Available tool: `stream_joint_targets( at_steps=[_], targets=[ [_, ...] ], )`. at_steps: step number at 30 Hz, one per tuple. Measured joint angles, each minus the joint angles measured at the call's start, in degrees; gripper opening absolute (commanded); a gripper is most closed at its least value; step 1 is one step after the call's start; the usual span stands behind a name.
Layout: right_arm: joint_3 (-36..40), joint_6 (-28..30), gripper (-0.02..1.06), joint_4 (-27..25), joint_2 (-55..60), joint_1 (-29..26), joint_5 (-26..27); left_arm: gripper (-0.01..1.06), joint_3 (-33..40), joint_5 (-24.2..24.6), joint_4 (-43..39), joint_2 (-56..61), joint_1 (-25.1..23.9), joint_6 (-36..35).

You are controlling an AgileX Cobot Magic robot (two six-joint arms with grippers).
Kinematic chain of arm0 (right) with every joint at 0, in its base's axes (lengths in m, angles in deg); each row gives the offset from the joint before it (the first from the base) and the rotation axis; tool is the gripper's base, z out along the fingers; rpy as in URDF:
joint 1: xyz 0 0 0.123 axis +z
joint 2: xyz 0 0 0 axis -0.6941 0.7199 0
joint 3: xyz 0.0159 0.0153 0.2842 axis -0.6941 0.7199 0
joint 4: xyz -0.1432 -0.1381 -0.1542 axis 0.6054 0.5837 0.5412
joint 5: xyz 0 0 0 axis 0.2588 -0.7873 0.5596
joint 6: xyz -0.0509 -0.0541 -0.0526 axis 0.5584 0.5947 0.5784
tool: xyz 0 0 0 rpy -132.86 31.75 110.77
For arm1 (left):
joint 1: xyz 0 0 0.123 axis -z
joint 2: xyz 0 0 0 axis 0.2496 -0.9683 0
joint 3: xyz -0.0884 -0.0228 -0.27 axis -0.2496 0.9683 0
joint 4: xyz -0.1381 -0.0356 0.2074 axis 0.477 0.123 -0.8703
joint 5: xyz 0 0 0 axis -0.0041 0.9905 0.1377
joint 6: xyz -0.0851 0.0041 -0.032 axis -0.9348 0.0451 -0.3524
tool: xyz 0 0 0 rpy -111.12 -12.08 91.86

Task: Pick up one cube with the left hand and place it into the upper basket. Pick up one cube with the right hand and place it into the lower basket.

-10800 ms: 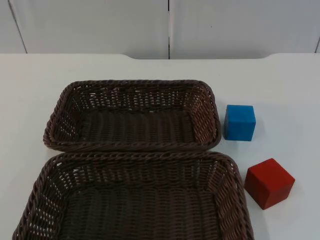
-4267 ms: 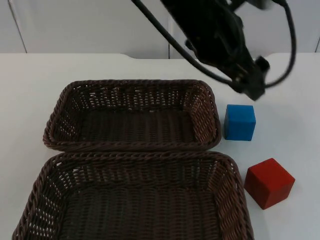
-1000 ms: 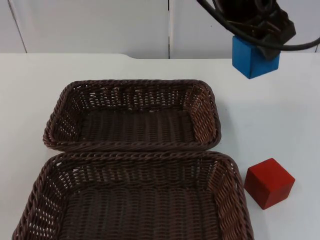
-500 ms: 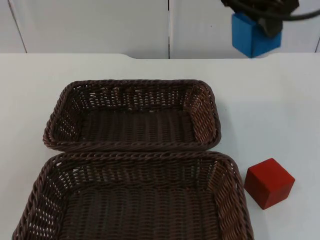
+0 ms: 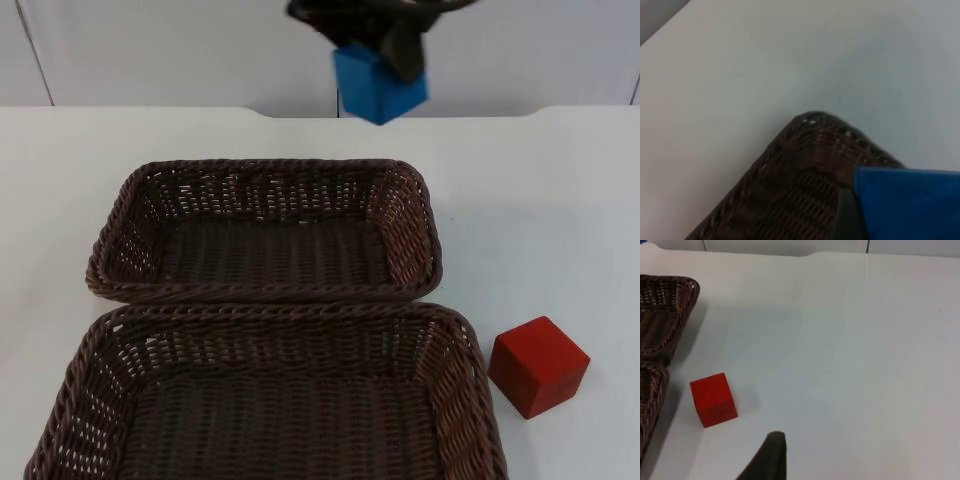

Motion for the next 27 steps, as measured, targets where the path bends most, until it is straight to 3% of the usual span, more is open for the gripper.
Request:
stream_joint_targets(
  at_steps=[9,19,27],
  targets=[
    [0.00,0.00,1.05,0.11,0.00,0.00,0.00,0.00,15.48,-9.65,0.43,6.41,-5.83,-1.19],
    [0.00,0.17,1.05,0.11,0.00,0.00,0.00,0.00,24.43,-16.86,2.40,6.88,-12.37,-2.11],
    [0.00,0.17,1.05,0.11,0.00,0.00,0.00,0.00,27.76,-23.15,2.40,7.00,-13.30,-3.05]
  ],
)
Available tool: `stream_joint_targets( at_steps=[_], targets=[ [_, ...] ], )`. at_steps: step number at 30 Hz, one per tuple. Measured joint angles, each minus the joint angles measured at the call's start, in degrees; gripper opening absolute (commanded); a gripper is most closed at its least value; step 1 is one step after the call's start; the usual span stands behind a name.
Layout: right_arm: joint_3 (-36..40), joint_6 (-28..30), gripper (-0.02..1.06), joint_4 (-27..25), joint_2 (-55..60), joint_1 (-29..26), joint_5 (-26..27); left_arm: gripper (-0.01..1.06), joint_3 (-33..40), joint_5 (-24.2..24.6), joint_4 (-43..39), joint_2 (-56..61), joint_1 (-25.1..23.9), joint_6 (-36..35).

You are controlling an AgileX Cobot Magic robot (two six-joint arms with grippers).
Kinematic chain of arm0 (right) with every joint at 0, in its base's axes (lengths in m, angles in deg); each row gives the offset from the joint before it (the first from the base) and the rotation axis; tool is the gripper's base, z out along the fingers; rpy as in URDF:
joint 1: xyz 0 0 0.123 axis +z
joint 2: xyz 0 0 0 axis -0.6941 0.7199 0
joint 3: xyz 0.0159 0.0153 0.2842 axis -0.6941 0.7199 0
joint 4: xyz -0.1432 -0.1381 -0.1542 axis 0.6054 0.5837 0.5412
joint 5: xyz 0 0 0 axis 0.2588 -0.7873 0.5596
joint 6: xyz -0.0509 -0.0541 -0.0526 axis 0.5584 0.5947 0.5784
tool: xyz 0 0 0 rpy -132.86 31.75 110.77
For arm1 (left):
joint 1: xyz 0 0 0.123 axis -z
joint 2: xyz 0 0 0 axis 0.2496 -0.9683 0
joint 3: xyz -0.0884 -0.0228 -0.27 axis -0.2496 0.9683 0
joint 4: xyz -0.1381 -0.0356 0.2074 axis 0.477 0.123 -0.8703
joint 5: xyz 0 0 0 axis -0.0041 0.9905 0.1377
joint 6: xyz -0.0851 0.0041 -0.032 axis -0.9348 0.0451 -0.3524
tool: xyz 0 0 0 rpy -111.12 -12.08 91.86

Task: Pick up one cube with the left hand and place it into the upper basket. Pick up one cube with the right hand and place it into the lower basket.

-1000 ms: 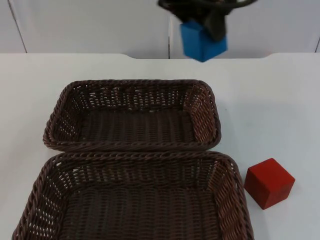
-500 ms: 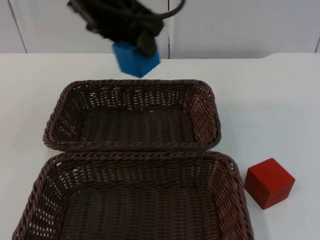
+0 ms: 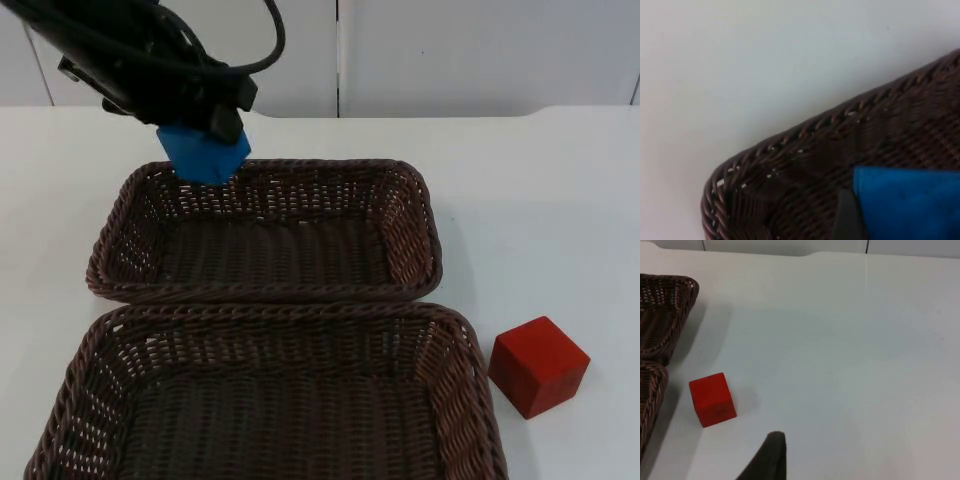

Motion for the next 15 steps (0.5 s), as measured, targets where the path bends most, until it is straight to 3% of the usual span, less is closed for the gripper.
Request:
stream_joint_targets(
  at_steps=[7,15],
  targets=[
    [0.00,0.00,1.05,0.00,0.00,0.00,0.00,0.00,3.03,-5.32,0.00,0.00,0.00,0.00],
    [0.00,0.00,1.05,0.00,0.00,0.00,0.00,0.00,3.39,-6.20,0.00,0.00,0.00,0.00]
  ],
)
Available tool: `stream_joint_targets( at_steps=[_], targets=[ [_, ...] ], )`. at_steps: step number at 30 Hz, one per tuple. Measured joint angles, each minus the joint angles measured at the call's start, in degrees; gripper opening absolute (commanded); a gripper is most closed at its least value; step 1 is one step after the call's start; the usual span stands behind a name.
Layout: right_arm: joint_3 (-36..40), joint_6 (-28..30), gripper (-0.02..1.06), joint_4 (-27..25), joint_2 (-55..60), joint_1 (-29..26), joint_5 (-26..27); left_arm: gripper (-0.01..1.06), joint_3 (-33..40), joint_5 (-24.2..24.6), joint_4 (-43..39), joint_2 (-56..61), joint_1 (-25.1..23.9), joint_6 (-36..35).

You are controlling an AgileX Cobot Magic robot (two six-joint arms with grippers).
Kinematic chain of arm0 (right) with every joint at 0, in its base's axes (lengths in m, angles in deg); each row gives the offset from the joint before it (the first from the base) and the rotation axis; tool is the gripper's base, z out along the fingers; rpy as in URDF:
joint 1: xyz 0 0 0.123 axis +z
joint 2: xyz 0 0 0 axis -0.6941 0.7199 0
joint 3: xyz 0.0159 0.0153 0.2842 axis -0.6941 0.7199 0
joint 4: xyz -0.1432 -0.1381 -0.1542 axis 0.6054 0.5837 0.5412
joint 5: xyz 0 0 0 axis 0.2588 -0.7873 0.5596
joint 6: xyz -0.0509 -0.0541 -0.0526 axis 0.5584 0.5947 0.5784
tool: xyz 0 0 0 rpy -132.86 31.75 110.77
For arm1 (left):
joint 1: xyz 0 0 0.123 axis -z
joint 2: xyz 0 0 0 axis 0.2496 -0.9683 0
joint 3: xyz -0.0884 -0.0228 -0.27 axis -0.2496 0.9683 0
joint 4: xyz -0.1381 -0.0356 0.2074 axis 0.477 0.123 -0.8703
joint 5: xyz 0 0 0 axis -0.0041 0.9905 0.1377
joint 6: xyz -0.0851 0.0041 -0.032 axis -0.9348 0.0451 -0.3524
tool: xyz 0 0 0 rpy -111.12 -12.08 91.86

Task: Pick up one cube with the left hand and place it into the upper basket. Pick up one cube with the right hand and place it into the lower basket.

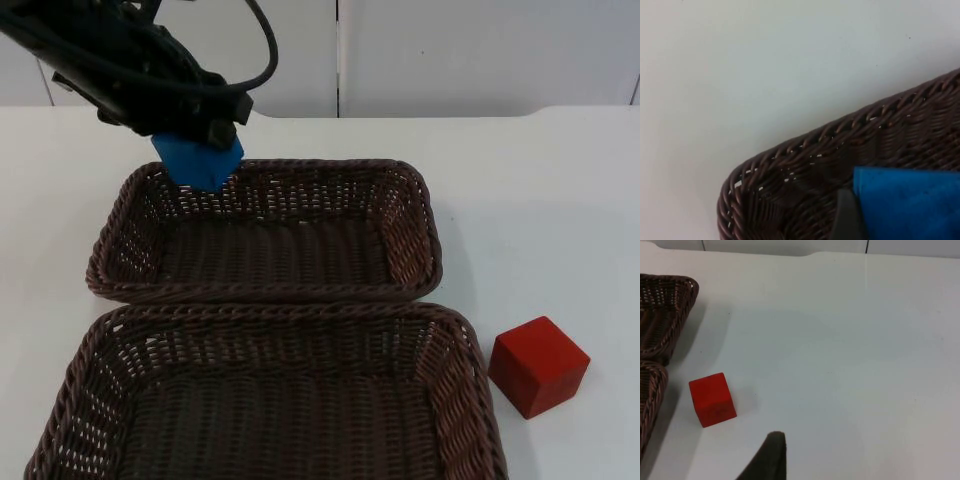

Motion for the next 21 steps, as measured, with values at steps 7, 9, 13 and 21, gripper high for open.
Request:
stream_joint_targets(
  at_steps=[7,9,13,21],
  targets=[
    [0.00,0.00,1.05,0.00,0.00,0.00,0.00,0.00,0.00,-0.82,-0.15,-4.36,0.14,0.00],
    [0.00,0.00,1.05,0.00,0.00,0.00,0.00,0.00,0.00,-0.87,-0.46,-5.26,0.37,0.00],
    [0.00,0.00,1.05,0.00,0.00,0.00,0.00,0.00,0.00,-1.36,-0.93,-7.35,1.66,0.00],
    [0.00,0.00,1.05,0.00,0.00,0.00,0.00,0.00,0.05,-2.79,-1.42,-10.53,3.61,0.00]
  ],
)
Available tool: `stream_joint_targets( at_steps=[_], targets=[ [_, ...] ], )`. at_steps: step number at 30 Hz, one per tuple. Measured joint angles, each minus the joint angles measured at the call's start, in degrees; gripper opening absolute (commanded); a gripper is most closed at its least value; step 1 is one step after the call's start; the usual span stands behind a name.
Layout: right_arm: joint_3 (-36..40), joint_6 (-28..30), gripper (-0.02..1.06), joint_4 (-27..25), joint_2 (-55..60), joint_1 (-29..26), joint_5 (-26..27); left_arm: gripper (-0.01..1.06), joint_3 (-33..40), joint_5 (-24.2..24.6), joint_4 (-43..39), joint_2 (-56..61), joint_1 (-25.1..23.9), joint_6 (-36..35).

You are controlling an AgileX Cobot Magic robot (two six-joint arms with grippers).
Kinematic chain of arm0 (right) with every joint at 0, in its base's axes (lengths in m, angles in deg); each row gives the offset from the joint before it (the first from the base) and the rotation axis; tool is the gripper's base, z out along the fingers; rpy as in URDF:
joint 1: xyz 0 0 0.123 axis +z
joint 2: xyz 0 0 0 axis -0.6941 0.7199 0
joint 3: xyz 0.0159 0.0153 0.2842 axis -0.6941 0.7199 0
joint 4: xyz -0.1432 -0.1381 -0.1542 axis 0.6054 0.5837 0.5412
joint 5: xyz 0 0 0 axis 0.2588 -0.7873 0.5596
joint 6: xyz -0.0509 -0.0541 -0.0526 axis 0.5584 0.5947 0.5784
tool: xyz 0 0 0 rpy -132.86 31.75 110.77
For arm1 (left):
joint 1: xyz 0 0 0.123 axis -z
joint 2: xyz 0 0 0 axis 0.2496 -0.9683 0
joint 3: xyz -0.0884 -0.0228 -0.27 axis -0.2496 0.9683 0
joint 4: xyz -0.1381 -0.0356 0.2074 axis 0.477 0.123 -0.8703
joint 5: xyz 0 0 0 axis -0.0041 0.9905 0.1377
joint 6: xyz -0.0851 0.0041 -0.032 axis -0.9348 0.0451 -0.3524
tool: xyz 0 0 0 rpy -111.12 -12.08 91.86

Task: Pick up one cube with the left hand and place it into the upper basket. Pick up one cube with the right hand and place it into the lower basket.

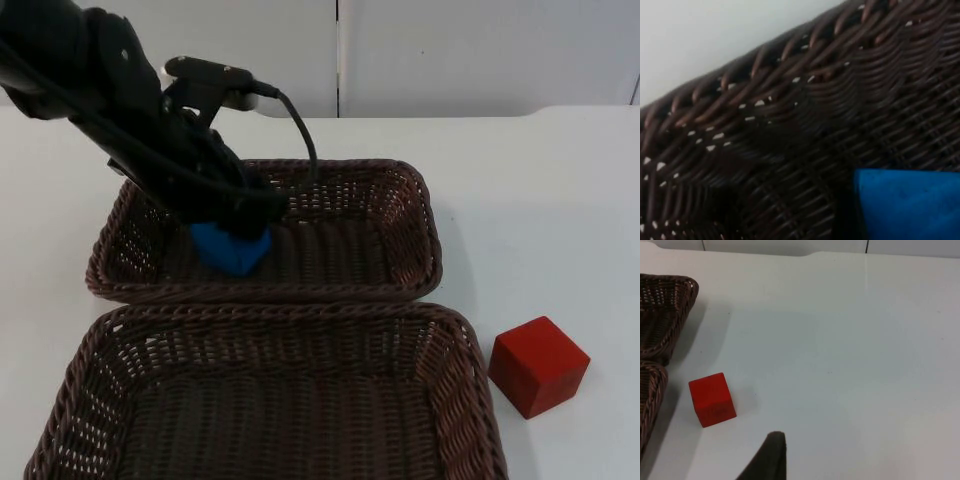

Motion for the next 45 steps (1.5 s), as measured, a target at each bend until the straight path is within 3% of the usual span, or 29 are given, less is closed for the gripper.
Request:
stream_joint_targets(
  at_steps=[2,5,6,10,11,13,37,45],
  targets=[
    [0.00,0.00,1.05,0.00,0.00,0.00,0.00,0.01,0.00,0.02,0.00,0.00,0.11,0.00],
    [0.00,0.00,1.05,0.00,0.00,0.00,0.00,0.19,0.00,0.02,0.00,0.00,0.11,0.00],
    [0.00,0.00,1.05,0.00,0.00,0.00,0.00,0.19,0.00,0.02,0.00,0.00,0.11,0.00],
    [0.00,0.00,1.05,0.00,0.00,0.00,0.00,0.78,0.00,0.13,0.00,0.00,0.11,0.00],
    [0.00,0.00,1.05,0.00,0.00,0.00,0.00,0.78,0.00,0.28,0.00,0.00,0.11,0.00],
    [0.00,0.00,1.05,0.00,0.00,0.00,0.00,1.06,0.00,0.86,0.00,0.00,0.11,0.00],
    [0.00,-0.18,1.05,0.00,0.00,0.00,0.00,1.05,0.09,4.21,1.43,21.04,0.11,-0.34],
    [0.00,-0.18,1.05,0.00,0.00,0.00,0.00,1.05,0.09,8.00,1.43,26.88,0.11,-0.47]
  ],
)
